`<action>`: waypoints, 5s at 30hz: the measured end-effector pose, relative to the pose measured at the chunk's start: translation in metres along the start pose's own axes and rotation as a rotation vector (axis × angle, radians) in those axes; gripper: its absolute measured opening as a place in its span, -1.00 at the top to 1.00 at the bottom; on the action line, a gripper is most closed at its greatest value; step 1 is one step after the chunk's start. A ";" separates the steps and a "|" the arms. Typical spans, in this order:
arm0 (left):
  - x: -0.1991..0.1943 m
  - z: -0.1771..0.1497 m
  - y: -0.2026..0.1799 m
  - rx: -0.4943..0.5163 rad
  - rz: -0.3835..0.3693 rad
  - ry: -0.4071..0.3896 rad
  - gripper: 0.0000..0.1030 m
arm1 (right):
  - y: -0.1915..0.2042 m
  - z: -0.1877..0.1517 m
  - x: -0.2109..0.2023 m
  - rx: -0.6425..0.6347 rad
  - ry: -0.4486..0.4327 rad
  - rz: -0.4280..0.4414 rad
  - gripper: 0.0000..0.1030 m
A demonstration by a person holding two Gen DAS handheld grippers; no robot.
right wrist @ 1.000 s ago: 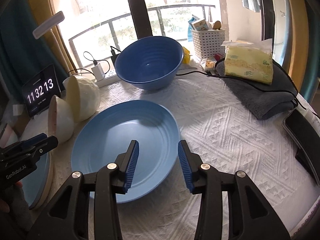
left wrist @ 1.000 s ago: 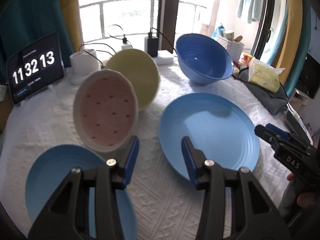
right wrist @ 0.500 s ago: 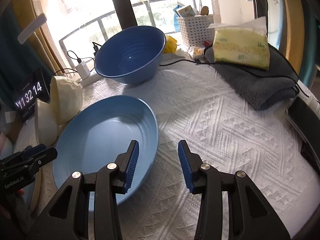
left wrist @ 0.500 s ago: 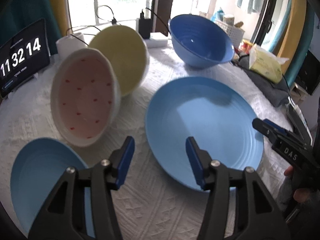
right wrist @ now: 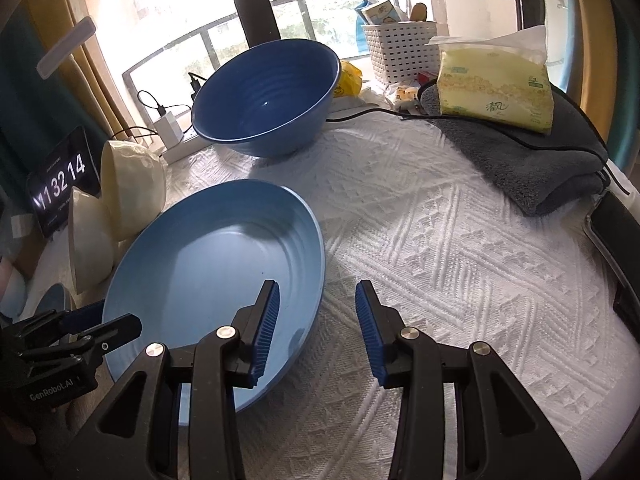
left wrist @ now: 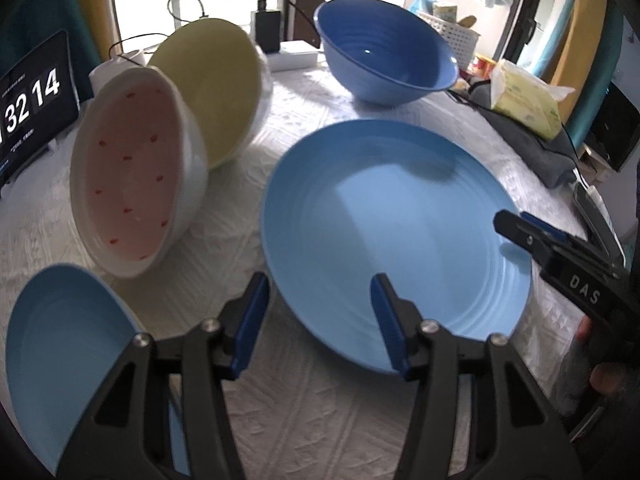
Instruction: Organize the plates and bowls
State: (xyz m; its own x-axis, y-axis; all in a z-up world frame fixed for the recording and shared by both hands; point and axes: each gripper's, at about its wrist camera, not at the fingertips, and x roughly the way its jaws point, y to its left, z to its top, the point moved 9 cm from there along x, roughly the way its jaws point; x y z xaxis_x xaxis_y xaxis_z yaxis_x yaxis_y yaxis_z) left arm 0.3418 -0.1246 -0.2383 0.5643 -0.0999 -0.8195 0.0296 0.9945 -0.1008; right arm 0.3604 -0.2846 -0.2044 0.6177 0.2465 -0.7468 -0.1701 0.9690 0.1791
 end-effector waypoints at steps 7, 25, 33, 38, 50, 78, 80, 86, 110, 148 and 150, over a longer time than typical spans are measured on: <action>0.005 -0.006 -0.003 0.001 -0.014 0.023 0.21 | 0.006 -0.003 0.004 -0.019 0.024 0.006 0.49; -0.017 -0.005 -0.007 0.040 -0.016 -0.038 0.32 | 0.005 -0.007 -0.011 -0.036 -0.002 -0.046 0.61; -0.036 -0.005 -0.006 0.049 -0.021 -0.079 0.32 | 0.009 -0.006 -0.026 -0.037 -0.026 -0.055 0.61; -0.045 -0.007 -0.005 0.049 -0.023 -0.098 0.32 | 0.014 -0.005 -0.036 -0.043 -0.042 -0.059 0.61; -0.071 -0.011 0.008 0.035 -0.032 -0.148 0.32 | 0.031 -0.006 -0.054 -0.058 -0.067 -0.065 0.61; -0.130 -0.033 0.080 -0.063 0.012 -0.244 0.32 | 0.113 -0.010 -0.079 -0.159 -0.109 -0.010 0.61; -0.133 -0.035 0.088 -0.075 0.017 -0.250 0.32 | 0.121 -0.011 -0.079 -0.171 -0.109 -0.005 0.61; -0.144 -0.040 0.109 -0.098 0.037 -0.270 0.32 | 0.143 -0.015 -0.078 -0.196 -0.104 0.013 0.61; -0.161 -0.084 0.177 -0.217 0.118 -0.276 0.32 | 0.221 -0.041 -0.057 -0.309 -0.041 0.093 0.61; -0.131 -0.122 0.199 -0.237 0.206 -0.171 0.32 | 0.244 -0.080 -0.027 -0.350 0.059 0.141 0.61; -0.132 -0.122 0.199 -0.231 0.210 -0.172 0.32 | 0.244 -0.080 -0.027 -0.357 0.063 0.138 0.60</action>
State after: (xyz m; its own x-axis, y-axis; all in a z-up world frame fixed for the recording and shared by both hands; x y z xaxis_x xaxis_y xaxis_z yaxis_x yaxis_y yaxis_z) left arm 0.1726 0.0822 -0.2195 0.6696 0.1320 -0.7309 -0.2777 0.9572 -0.0816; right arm 0.2409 -0.0557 -0.1921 0.5237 0.3618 -0.7713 -0.5120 0.8573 0.0545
